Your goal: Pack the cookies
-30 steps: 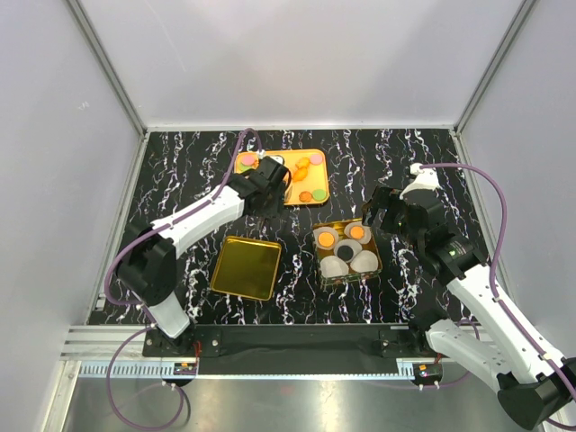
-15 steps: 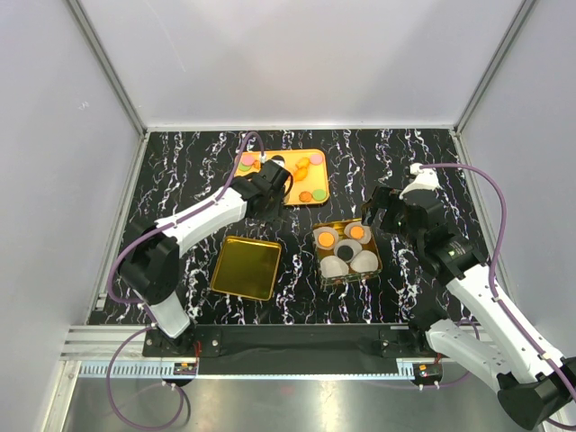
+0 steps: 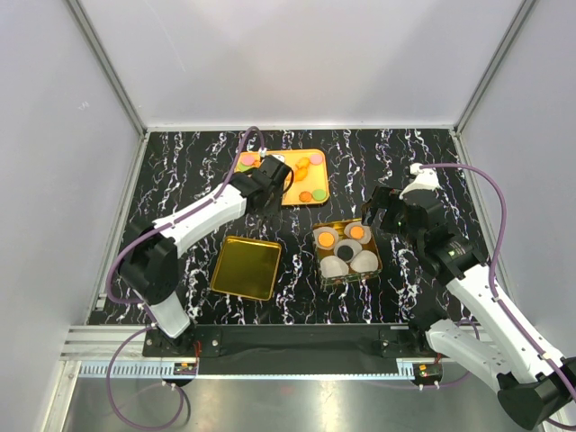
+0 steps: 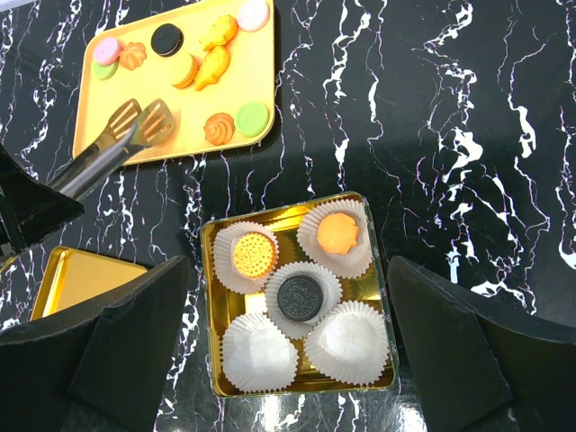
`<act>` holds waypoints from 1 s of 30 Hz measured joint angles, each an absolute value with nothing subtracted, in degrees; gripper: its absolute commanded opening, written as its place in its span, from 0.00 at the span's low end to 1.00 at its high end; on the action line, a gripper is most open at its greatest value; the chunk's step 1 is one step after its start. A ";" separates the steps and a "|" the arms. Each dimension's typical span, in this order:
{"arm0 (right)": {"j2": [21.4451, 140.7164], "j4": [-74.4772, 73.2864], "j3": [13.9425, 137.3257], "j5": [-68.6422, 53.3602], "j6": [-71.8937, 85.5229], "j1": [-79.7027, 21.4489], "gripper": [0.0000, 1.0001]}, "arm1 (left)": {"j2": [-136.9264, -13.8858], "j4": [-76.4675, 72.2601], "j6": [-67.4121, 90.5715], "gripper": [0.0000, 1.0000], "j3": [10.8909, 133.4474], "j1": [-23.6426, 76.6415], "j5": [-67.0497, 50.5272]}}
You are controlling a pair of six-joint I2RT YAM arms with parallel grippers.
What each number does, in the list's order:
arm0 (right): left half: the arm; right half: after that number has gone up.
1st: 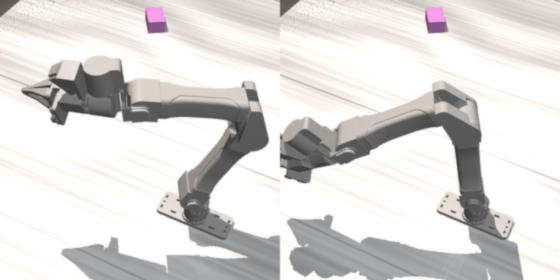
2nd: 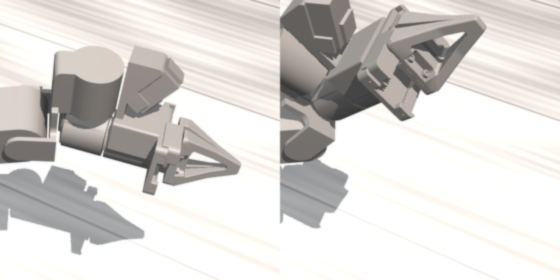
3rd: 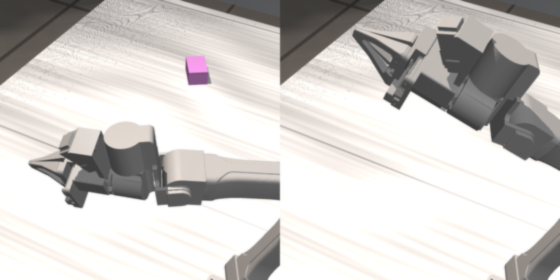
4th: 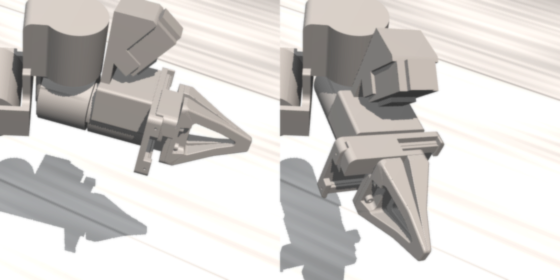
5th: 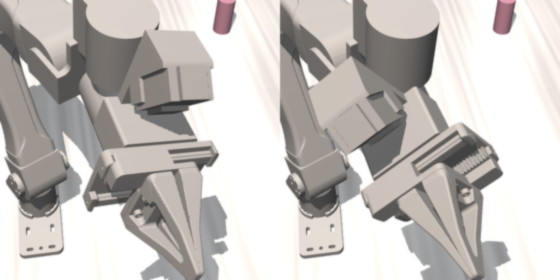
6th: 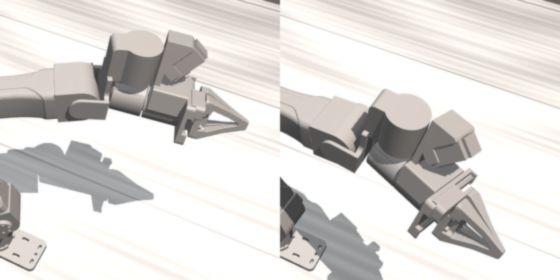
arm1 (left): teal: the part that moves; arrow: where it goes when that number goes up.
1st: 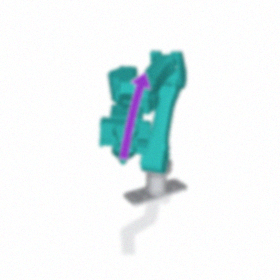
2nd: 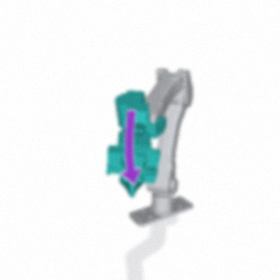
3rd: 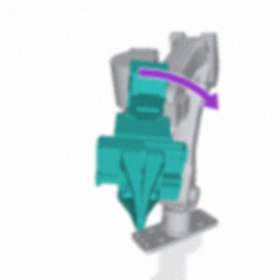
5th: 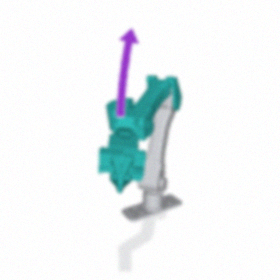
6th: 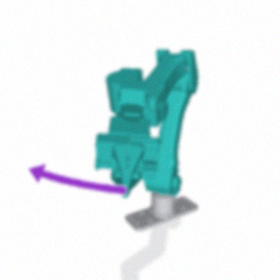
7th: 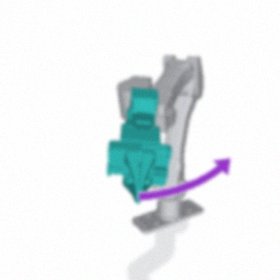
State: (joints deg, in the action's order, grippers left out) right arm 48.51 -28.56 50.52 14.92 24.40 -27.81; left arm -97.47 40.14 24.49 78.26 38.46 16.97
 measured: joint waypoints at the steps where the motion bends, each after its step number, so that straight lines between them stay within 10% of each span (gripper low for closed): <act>1: 48.51 -28.56 50.52 14.92 24.40 -27.81 1.00 | -97.47 40.21 24.36 0.41 78.59 38.46 17.15; 30: 48.56 -28.58 50.54 15.40 24.40 -27.81 1.00 | -88.12 43.46 26.39 0.41 79.75 54.65 19.11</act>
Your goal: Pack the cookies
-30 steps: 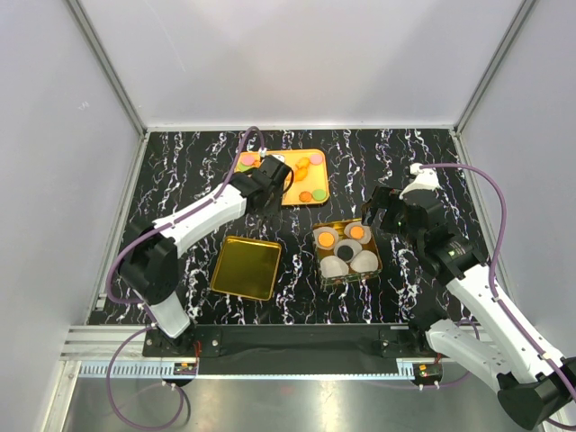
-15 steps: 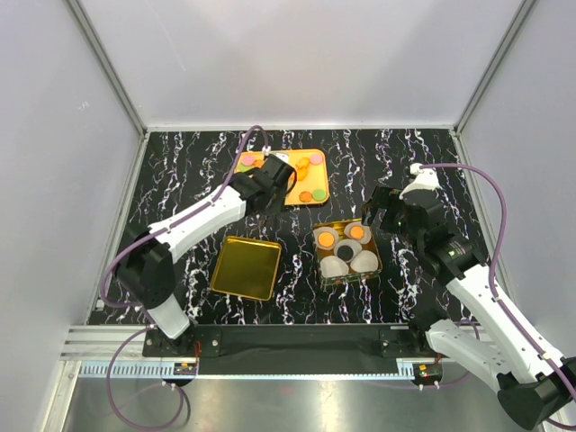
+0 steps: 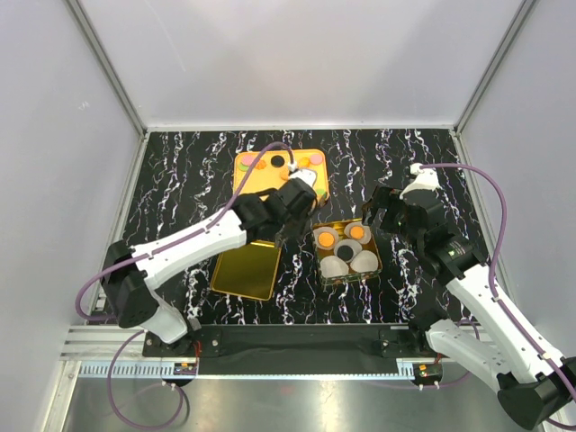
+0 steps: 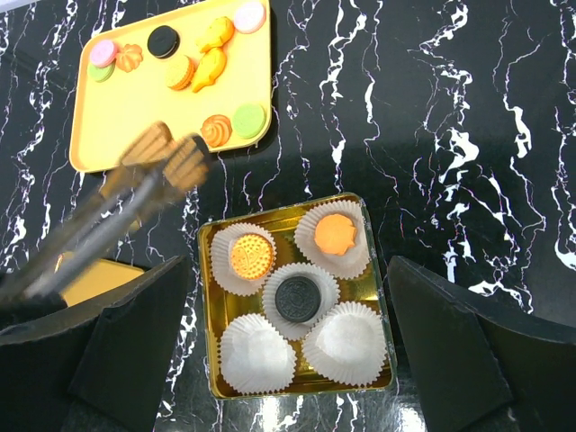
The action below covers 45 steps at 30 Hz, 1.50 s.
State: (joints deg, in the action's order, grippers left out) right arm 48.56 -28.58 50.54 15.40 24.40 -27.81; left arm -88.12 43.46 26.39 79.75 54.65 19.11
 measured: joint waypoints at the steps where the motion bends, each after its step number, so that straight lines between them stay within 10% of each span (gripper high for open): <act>1: 48.56 -28.60 50.54 15.49 24.40 -27.81 1.00 | -88.12 43.62 26.74 0.41 79.75 55.88 19.11; 45: 47.00 -29.85 50.54 19.46 24.43 -27.81 1.00 | -97.78 41.47 30.50 0.45 83.55 74.59 13.89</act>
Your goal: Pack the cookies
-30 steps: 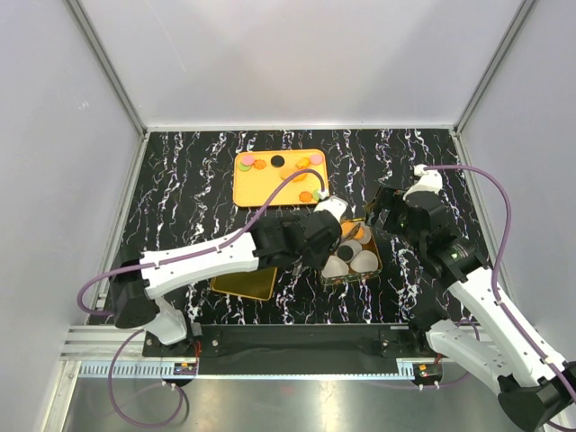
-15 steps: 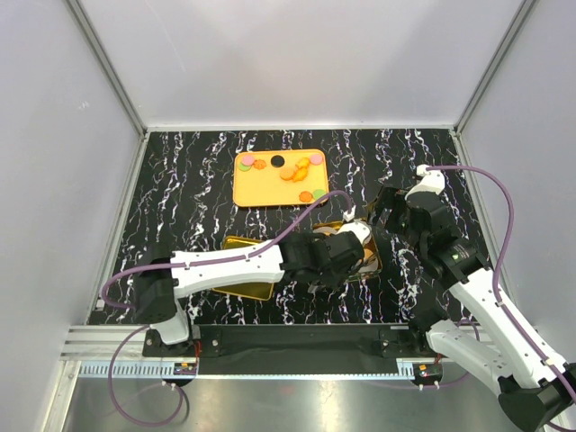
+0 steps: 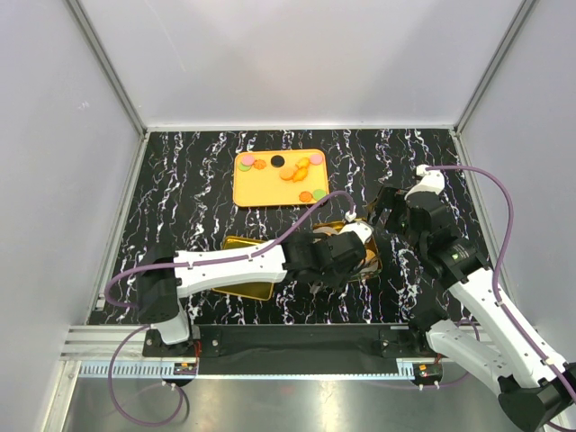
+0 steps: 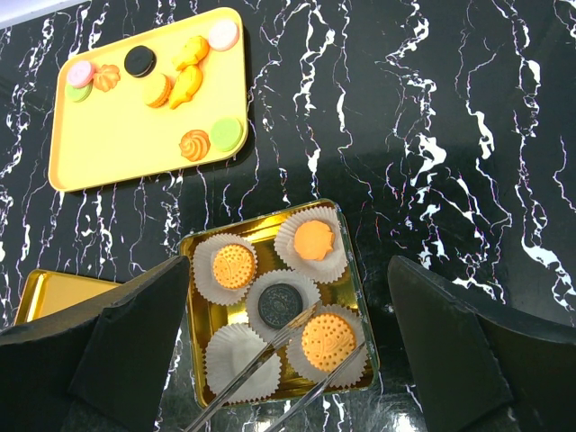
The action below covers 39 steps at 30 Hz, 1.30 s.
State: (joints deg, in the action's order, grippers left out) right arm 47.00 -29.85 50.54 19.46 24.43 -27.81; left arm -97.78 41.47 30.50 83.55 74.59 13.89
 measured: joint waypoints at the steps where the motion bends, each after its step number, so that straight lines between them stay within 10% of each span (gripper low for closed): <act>1: 47.00 -29.85 50.54 19.46 24.43 -27.81 1.00 | -97.78 41.47 30.50 0.45 83.55 74.63 13.89; 26: 47.00 -29.85 50.54 19.44 24.43 -27.81 1.00 | -96.47 41.54 30.70 0.49 83.55 74.19 14.37; 39: 46.46 -29.85 50.54 19.40 24.43 -27.81 1.00 | -93.12 41.87 29.45 0.48 85.21 55.44 18.17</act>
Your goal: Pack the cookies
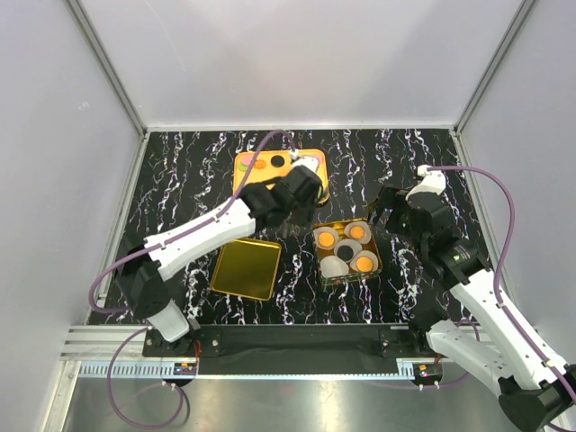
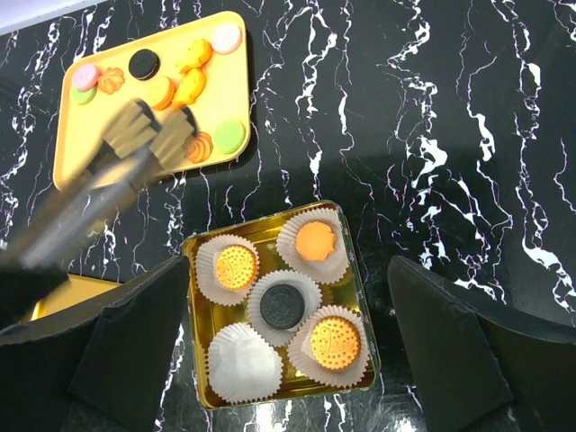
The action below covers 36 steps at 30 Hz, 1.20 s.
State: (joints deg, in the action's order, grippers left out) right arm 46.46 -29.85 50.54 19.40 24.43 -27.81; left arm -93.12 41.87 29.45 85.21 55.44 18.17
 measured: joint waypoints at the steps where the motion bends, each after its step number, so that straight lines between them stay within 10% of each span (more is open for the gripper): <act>1: 46.44 -29.85 50.54 19.38 24.43 -27.81 0.99 | -93.30 42.35 29.10 0.48 85.60 53.74 18.90; 36: 46.39 -29.80 50.50 17.72 24.43 -27.81 1.00 | -110.19 36.84 22.48 0.49 93.03 34.41 14.55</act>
